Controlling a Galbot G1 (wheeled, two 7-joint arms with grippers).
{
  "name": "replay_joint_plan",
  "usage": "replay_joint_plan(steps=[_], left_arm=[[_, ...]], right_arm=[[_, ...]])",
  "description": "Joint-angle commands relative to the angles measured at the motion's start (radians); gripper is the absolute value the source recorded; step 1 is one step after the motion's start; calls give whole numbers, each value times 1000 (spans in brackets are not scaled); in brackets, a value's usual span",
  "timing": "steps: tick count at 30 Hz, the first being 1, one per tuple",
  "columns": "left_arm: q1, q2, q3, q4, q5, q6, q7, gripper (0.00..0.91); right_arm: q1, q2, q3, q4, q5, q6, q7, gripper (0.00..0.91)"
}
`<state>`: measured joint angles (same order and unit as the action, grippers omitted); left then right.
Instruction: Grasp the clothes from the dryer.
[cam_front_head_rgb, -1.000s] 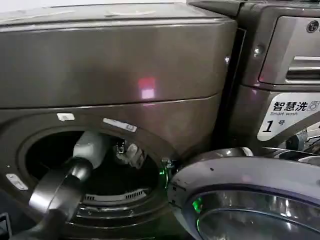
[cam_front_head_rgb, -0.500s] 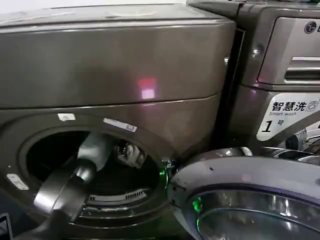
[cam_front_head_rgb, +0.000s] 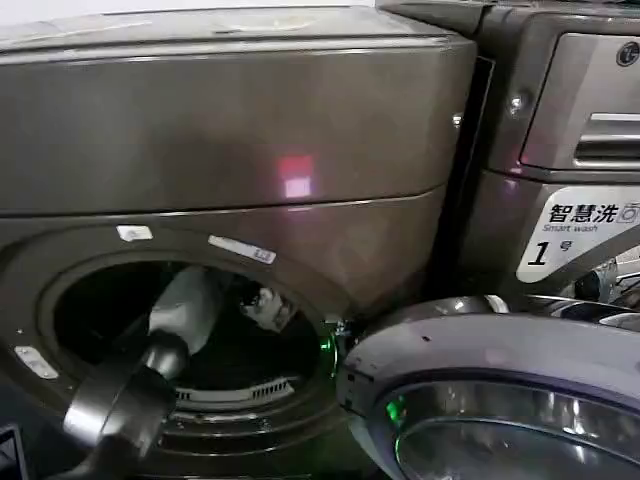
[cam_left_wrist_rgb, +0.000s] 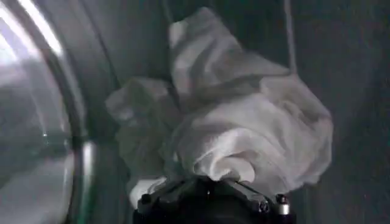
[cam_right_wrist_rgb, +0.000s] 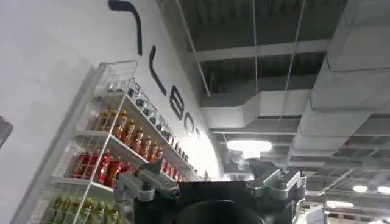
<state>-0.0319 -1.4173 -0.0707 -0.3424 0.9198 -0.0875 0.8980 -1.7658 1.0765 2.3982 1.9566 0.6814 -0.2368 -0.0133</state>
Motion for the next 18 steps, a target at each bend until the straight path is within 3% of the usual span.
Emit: replay_joint_plan(steps=[1,4,6,10,14,18], left_arm=[[187,-6,-235,-285,-258,114,-197,0],[249,-10,-301,-399,-367,172,-265,0],[302,-11,-324,-509,-570,249,-313,0],[380,-37,-393,-607,-693,302,-427,0],[458,-62,-482,-732,-818,283,-522,0],[548,-68,-501,-866,-935,172,-586,0]], right_arm=[[2,1,-5,-2,-5,2,-1,907],[7,-1,-15,1,-9,3,-1,907],[11,0,-26,2,-20,4,-1,907],[16,-2,-34,5,-19,6,-6,907],[22,0,-45,3,-24,17,-6,907],[27,-1,-56,0,-24,35,-15,907]])
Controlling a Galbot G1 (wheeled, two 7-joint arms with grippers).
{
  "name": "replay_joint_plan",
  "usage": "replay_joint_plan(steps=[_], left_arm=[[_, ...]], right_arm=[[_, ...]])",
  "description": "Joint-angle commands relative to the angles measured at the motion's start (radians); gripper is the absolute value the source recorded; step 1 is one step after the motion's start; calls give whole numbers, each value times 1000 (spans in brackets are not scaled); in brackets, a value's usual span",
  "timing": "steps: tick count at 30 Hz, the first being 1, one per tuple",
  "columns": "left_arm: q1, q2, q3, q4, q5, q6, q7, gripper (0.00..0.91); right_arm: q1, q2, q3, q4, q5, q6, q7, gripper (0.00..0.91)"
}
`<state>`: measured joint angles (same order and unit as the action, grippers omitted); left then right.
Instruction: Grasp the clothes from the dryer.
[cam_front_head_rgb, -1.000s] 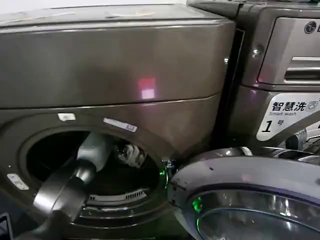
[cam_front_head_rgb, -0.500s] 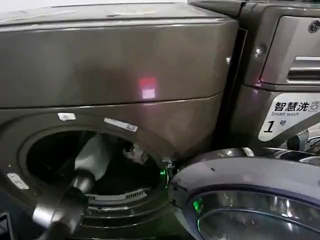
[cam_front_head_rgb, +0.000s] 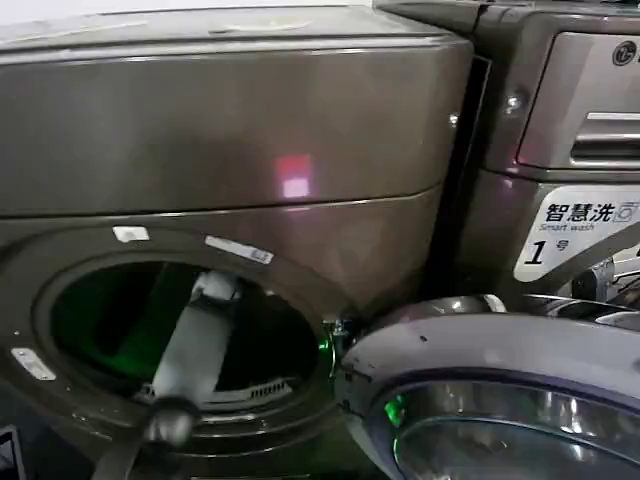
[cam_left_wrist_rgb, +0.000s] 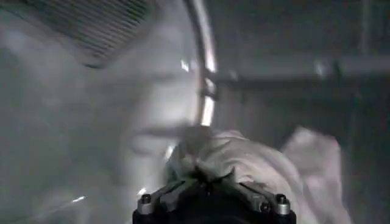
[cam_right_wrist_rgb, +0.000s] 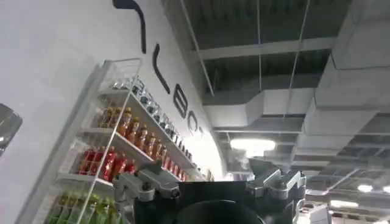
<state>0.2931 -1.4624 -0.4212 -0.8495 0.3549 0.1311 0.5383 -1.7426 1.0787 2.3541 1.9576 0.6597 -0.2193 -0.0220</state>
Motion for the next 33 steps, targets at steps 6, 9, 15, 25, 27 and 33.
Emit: replay_joint_plan(steps=[6,9,15,25,27,33], left_arm=[[295,-48,-173,-432,-411,-182,-375,0],[326,-63,-170,-466,-416,-236,-447,0],[372,-74,-156,-516,-377,-280,-478,0],[376,-75,-147,-521,-370,-274,-478,0],[373,-75,-147,-520,-370,-272,-478,0],[364,-78,-147,-508,-357,-269,-478,0]], right_arm=[[10,-2,-27,1,-7,40,-10,907],[10,-5,-25,-1,-11,47,-12,907],[9,-3,-17,-6,-1,62,-15,907],[5,-2,-12,-8,2,68,-4,907],[5,-2,-10,-9,2,69,-4,907],[11,2,-7,2,0,43,-16,907]])
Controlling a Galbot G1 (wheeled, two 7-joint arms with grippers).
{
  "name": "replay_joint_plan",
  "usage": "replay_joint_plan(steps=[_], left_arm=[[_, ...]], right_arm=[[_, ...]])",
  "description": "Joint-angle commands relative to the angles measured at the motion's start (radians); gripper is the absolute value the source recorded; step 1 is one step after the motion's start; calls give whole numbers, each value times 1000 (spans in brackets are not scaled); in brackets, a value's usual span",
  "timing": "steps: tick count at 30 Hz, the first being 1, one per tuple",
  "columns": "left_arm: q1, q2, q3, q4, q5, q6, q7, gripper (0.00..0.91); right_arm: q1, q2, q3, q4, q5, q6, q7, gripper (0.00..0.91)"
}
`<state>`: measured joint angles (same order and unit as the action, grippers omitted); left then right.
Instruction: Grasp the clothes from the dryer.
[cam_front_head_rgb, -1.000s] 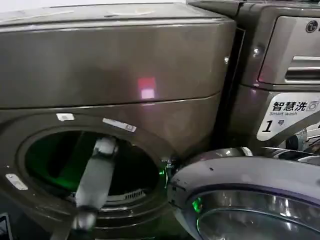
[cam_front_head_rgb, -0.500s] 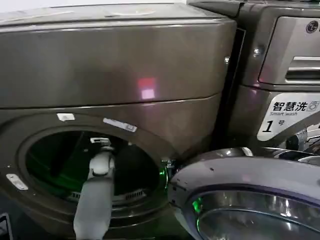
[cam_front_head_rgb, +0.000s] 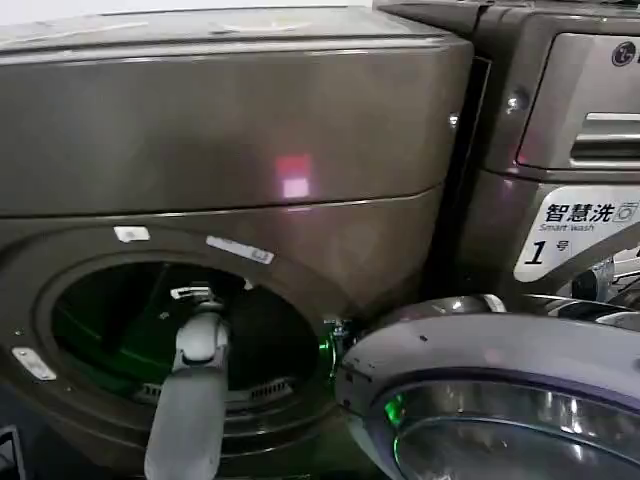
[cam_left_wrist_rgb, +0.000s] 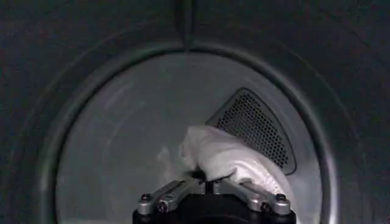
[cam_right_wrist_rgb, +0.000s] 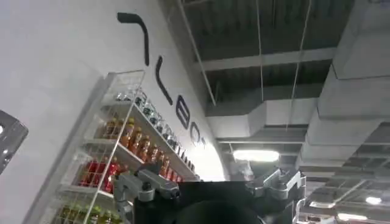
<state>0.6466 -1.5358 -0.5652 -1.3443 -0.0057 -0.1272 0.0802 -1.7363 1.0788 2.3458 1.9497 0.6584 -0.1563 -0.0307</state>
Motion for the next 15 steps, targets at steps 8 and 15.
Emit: replay_joint_plan(steps=[8,15], left_arm=[[11,-2,-7,-18,-16,5,-15,0],[10,-3,-6,-15,-13,6,-10,0]], right_arm=[[4,0,5,5,-1,-21,-11,907],[5,0,6,2,-2,-22,-16,907]])
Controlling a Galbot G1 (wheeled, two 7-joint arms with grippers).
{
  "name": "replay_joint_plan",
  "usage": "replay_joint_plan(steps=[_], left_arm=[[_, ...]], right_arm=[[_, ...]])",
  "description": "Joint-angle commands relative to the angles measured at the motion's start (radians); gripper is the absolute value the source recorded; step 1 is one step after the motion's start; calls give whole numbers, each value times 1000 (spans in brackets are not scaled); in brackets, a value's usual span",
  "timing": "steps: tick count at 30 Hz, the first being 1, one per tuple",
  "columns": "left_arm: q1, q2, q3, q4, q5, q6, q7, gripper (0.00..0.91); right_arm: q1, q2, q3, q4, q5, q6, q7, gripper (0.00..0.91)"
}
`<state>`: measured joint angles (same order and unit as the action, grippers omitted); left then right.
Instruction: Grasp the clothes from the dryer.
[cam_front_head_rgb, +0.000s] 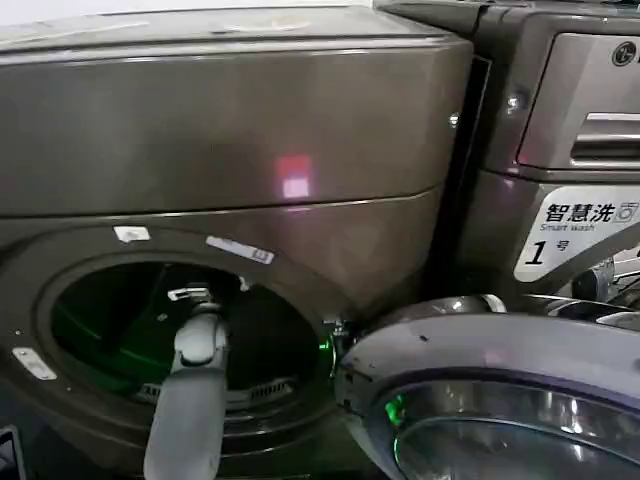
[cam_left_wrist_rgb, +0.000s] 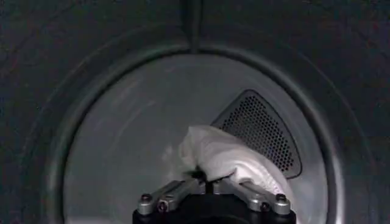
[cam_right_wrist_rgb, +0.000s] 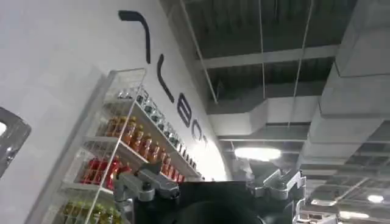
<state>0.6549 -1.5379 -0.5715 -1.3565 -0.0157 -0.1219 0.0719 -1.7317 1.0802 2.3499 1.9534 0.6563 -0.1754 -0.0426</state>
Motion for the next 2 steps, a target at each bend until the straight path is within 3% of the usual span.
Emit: replay_joint_plan(steps=[1,2], left_arm=[[1,-1,1,-3,-3,1,-1,0],[0,-1,2,-2,-2,2,-1,0]], right_arm=[[1,-1,2,-2,0,-3,-4,907],[1,0,1,-1,0,-4,-4,907]])
